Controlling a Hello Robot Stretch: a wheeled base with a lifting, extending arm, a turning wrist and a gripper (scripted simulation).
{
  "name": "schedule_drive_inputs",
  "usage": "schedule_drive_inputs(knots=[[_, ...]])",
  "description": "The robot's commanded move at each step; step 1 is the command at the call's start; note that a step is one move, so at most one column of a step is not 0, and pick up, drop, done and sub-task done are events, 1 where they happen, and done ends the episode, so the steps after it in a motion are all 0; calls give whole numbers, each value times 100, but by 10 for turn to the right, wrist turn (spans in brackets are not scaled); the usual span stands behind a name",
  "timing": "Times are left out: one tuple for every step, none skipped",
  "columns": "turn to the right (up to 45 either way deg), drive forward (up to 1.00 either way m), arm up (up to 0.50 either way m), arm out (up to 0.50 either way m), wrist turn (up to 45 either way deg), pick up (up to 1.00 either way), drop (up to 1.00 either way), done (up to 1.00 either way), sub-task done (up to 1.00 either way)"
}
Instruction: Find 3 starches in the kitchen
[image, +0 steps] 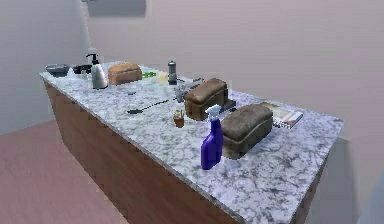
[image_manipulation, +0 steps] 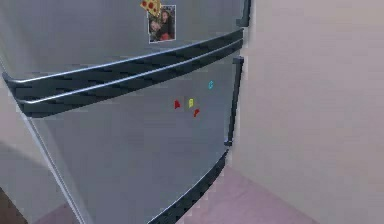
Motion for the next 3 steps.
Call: schedule_drive_inputs(knots=[[-450, 0, 0, 0, 0, 0, 0, 0, 0], [0, 90, 0, 0, 0, 0, 0, 0, 0], [450, 0, 0, 0, 0, 0, 0, 0, 0]])
